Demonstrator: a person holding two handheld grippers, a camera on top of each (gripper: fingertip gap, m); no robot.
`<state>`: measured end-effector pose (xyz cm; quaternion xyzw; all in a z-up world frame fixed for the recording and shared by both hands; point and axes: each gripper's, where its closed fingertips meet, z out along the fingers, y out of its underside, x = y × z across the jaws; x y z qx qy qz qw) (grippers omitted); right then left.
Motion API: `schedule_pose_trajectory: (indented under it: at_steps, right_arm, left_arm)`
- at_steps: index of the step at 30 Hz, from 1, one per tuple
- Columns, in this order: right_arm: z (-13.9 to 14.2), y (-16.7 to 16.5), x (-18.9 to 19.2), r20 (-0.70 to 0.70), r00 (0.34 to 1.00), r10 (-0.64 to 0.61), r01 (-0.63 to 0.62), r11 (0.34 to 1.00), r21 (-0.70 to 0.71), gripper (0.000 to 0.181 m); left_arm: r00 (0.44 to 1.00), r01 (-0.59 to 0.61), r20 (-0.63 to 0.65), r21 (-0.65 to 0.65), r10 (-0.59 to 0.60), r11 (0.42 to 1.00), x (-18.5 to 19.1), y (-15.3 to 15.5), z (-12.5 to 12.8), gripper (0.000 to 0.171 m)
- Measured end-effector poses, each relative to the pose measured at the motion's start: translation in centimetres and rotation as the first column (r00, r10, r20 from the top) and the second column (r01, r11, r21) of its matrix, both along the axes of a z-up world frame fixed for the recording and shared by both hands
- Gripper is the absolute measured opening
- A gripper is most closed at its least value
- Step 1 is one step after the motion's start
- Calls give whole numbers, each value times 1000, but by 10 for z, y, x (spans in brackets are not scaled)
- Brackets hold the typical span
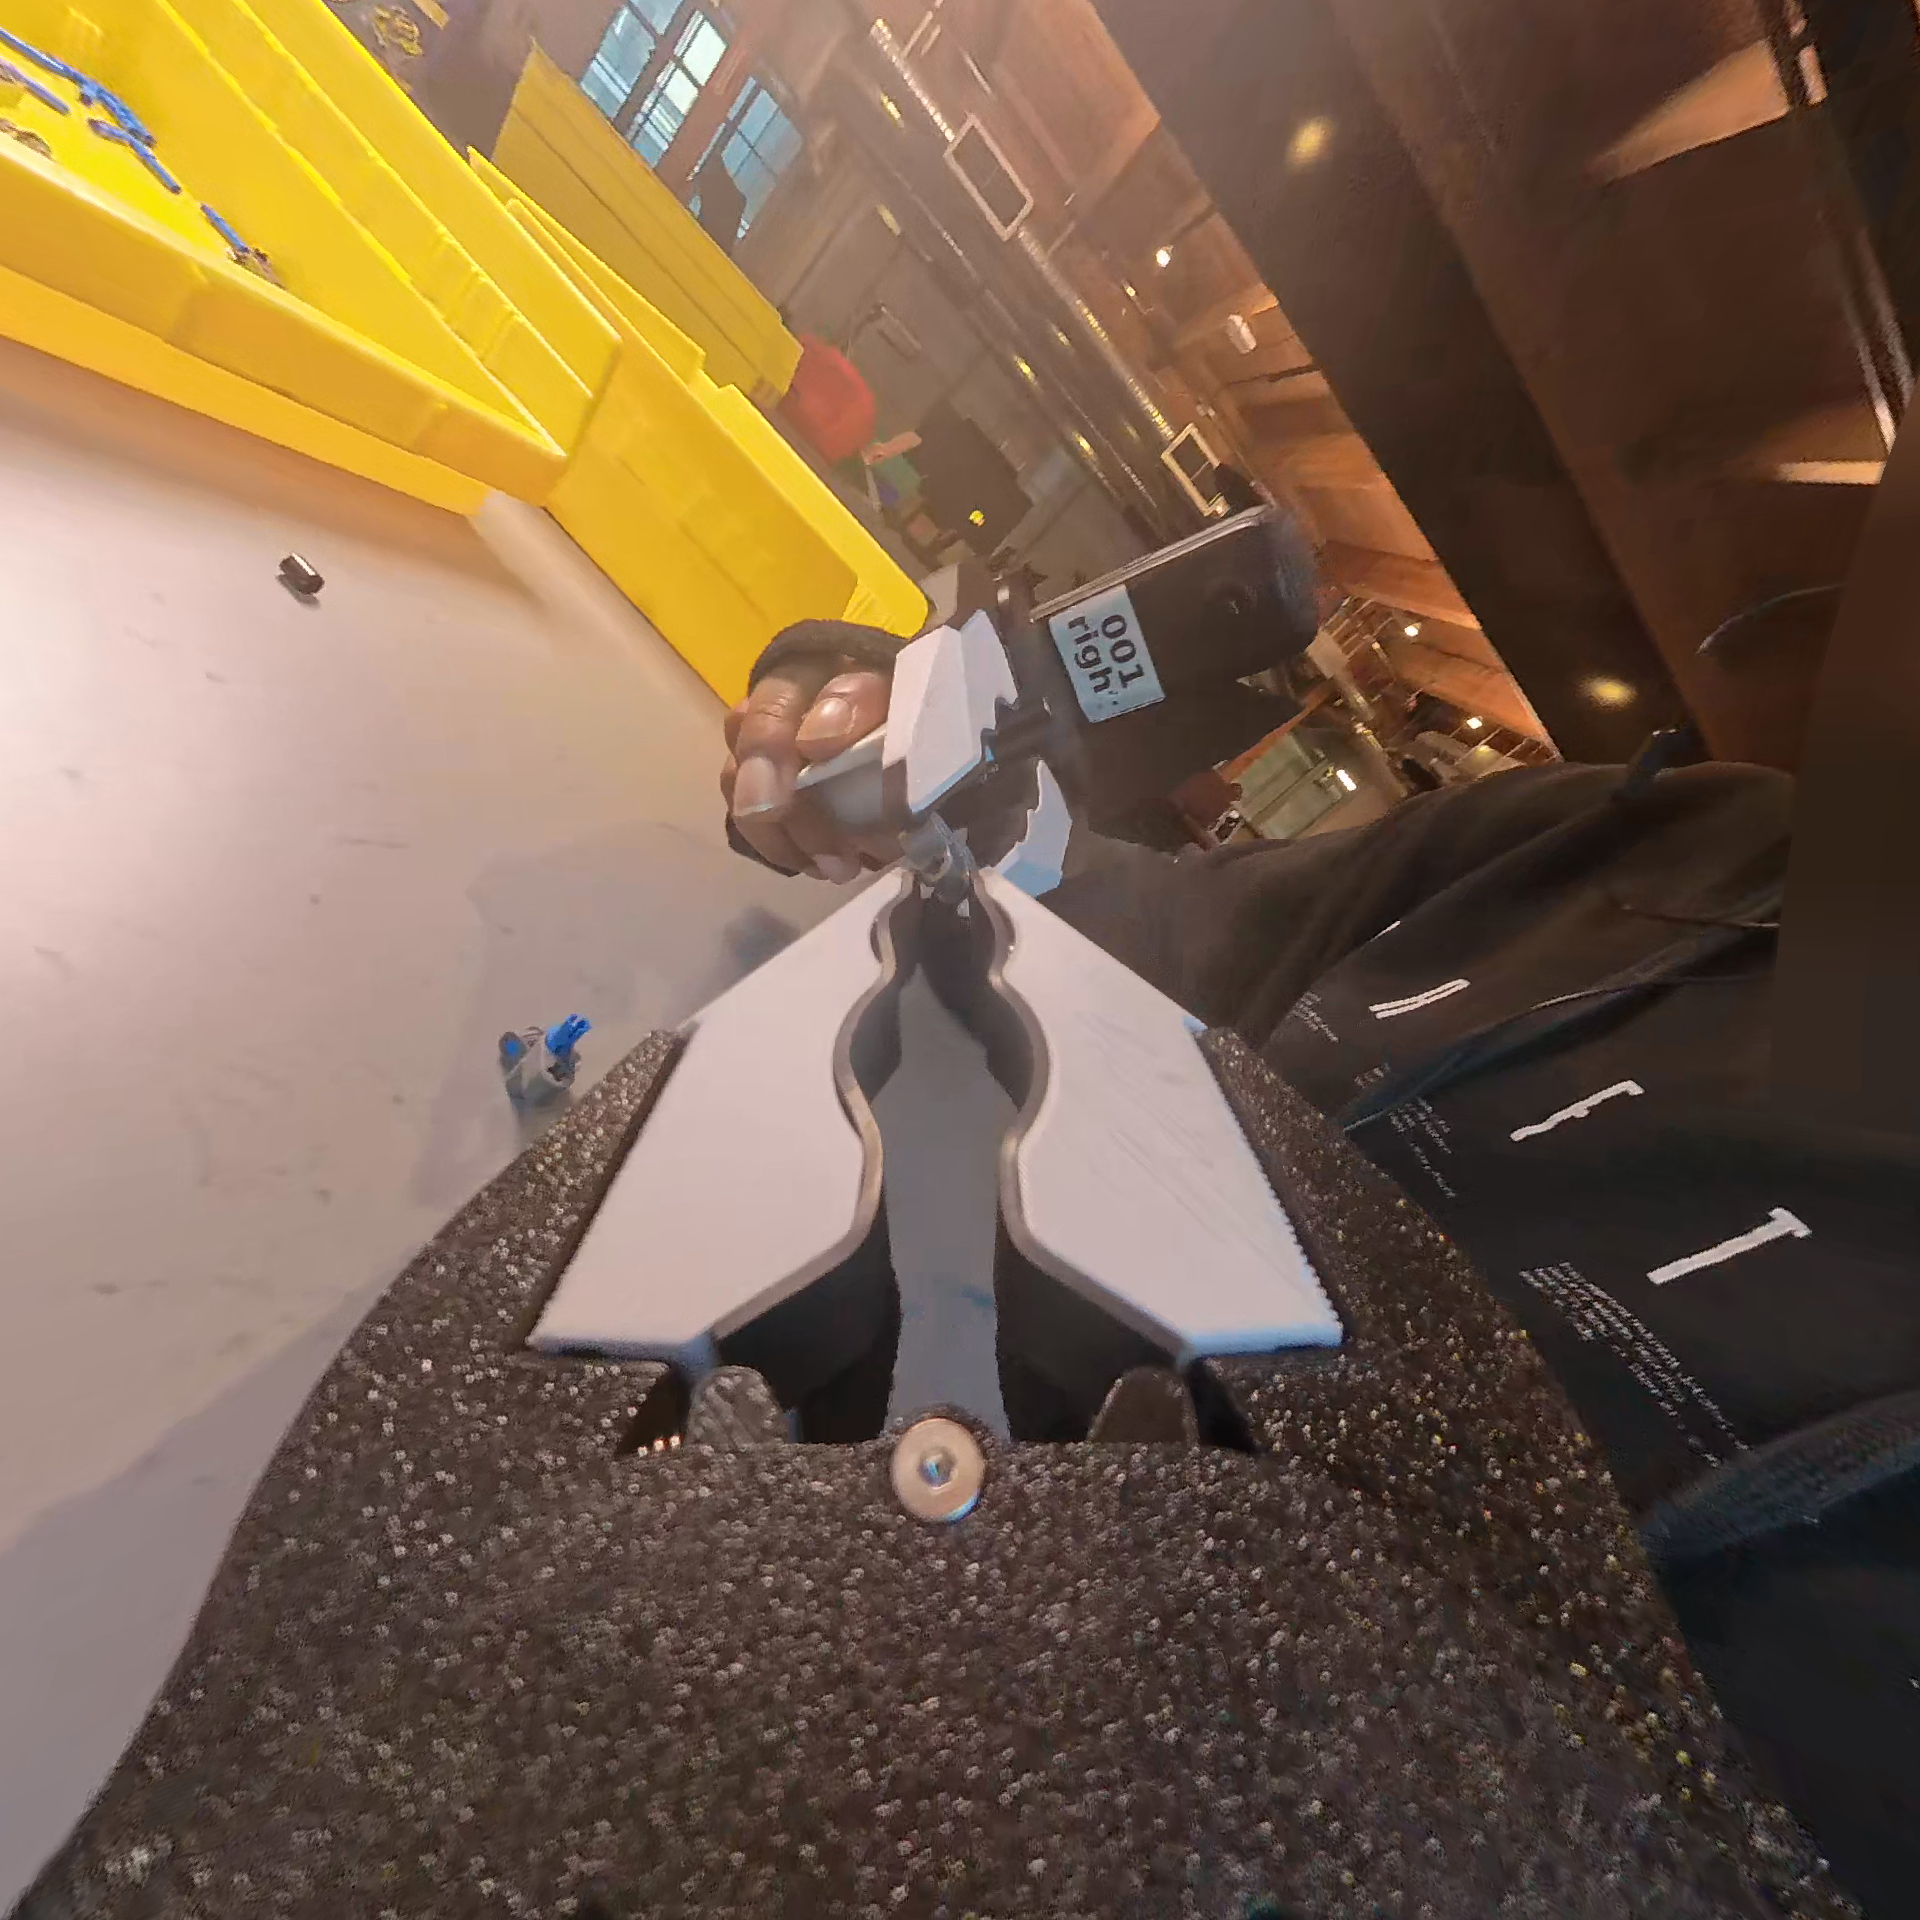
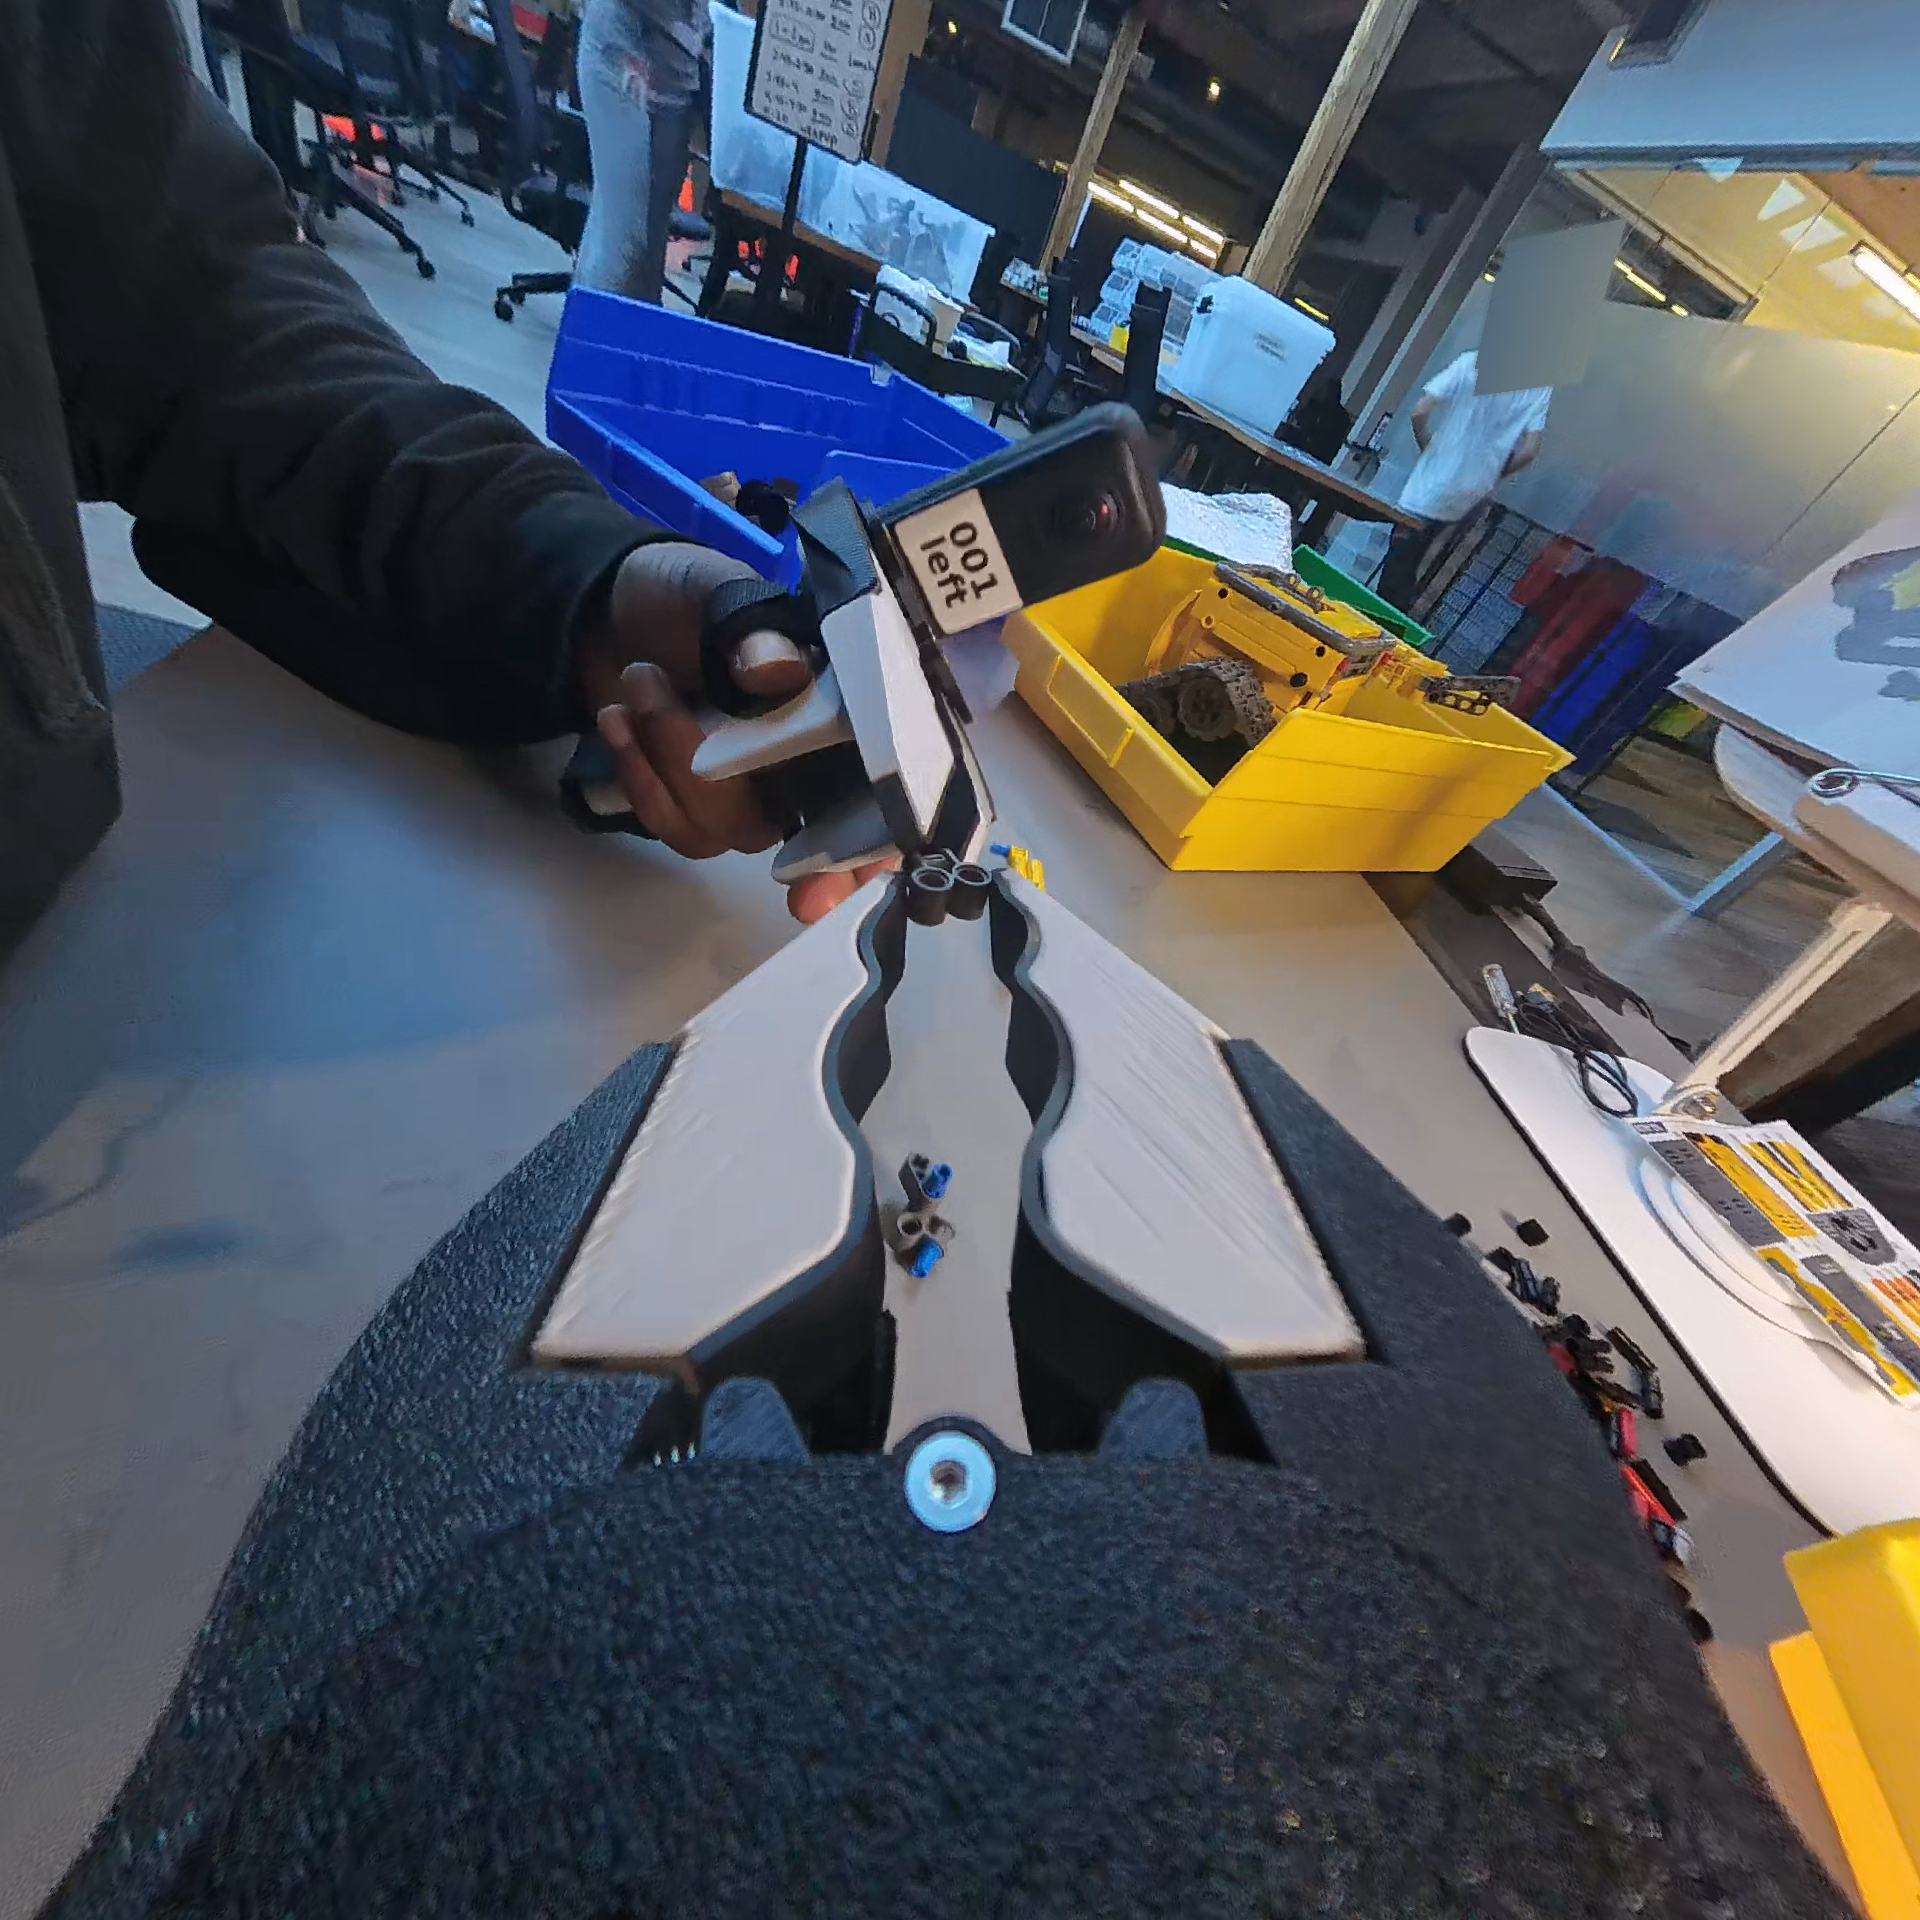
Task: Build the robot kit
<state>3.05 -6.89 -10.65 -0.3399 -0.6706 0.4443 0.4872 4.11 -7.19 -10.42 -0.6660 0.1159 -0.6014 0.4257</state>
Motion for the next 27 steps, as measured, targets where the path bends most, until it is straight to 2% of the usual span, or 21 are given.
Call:
schedule_pose_trajectory:
  at_steps: [10, 18, 27]
  right_arm:
    - [-28, 5, 3, 147, 989, -16, -4, 991, 137, 15]
    - [-42, 5, 7, 258, 966, 3, -23, 997, 75, 15]
    - [-55, 1, 12, 320, 946, 40, -62, 996, 60, 17]
  left_arm:
    - [969, -37, -242, 39, 45, 999, 0, 4, -27, 7]
    - [913, -48, -398, 108, 87, 993, 4, 5, -39, 8]
    - [795, 6, -590, 238, 139, 971, 8, 2, -51, 7]
